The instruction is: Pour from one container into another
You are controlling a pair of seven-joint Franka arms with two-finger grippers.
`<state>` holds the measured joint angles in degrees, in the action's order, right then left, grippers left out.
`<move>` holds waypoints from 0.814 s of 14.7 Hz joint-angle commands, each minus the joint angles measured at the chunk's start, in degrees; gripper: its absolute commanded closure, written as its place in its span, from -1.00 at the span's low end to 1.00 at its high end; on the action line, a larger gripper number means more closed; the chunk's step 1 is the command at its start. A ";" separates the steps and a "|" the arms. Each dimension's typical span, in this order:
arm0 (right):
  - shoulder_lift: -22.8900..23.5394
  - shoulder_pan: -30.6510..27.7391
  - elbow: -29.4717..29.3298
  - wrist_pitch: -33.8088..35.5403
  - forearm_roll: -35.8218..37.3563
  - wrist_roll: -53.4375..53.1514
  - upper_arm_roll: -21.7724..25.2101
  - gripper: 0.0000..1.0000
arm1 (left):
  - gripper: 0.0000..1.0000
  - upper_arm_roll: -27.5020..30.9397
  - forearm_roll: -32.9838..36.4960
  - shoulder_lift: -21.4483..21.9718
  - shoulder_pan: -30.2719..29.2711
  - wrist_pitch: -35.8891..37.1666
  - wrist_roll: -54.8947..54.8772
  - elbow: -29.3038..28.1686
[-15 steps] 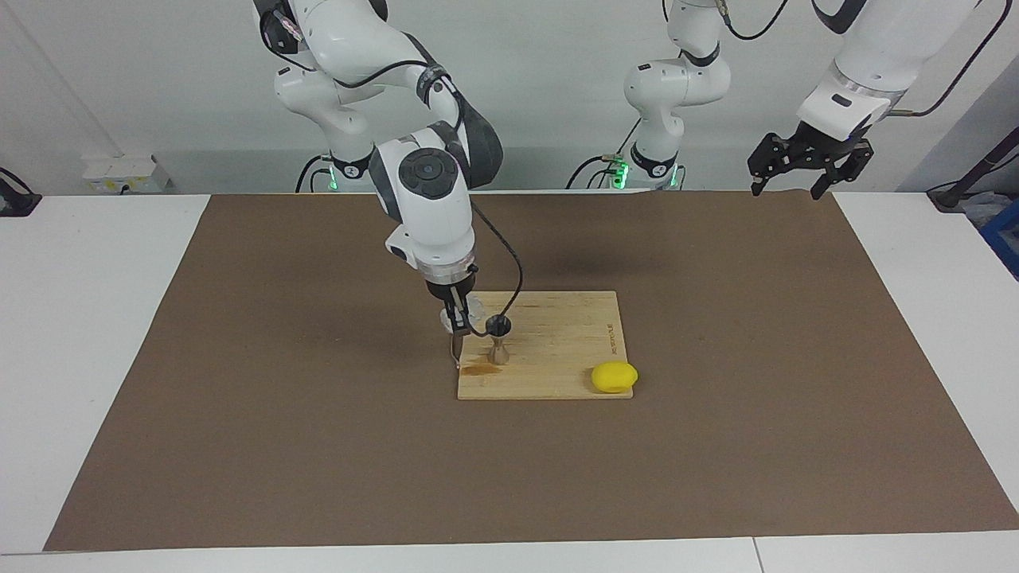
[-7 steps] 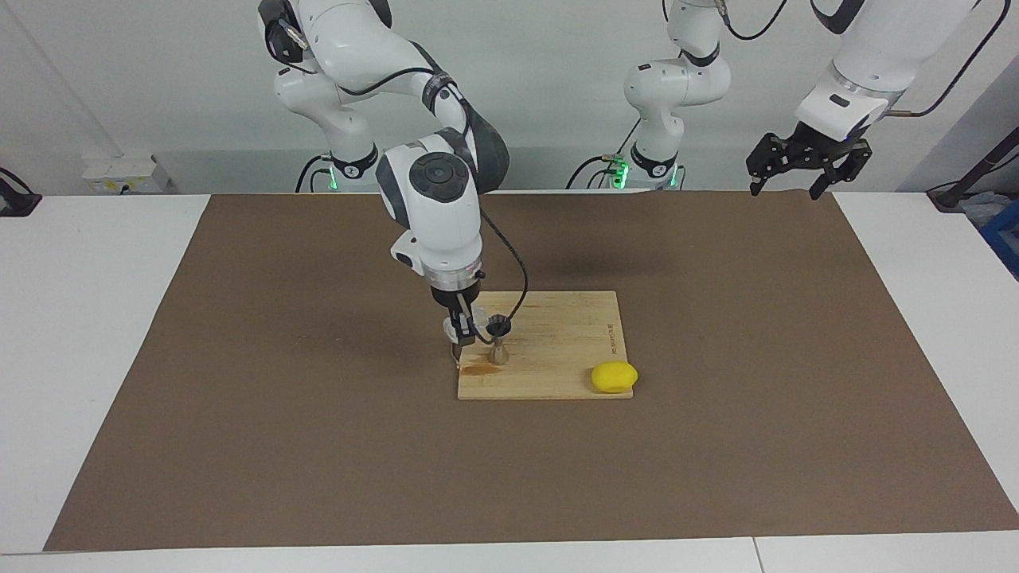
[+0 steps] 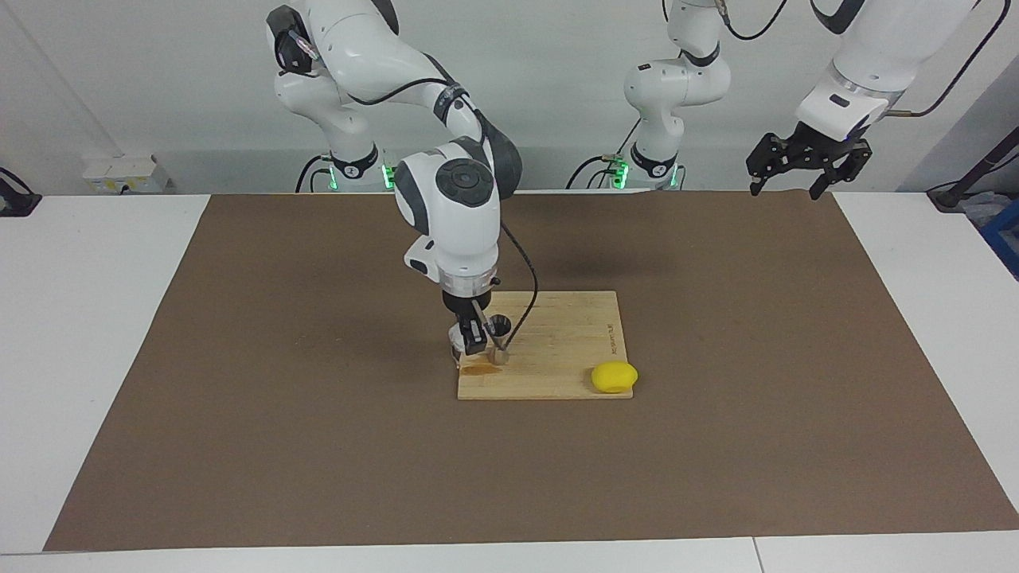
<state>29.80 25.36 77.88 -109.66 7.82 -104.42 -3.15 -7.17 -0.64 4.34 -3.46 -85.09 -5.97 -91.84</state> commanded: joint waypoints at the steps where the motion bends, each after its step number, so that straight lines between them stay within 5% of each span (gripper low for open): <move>1: 0.70 0.92 -1.85 1.03 3.68 -2.02 -0.10 1.00 | -1.00 -0.12 0.12 1.72 -0.31 0.19 0.60 -1.76; 12: 0.26 2.32 -1.76 3.23 11.33 -1.75 -0.63 1.00 | -1.00 -0.12 0.12 1.72 -0.75 -1.04 1.48 -2.11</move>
<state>29.80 27.55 77.23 -107.72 17.01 -104.84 -3.39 -7.09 -0.64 4.34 -3.50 -85.17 -5.57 -91.84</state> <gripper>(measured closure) 0.493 0.000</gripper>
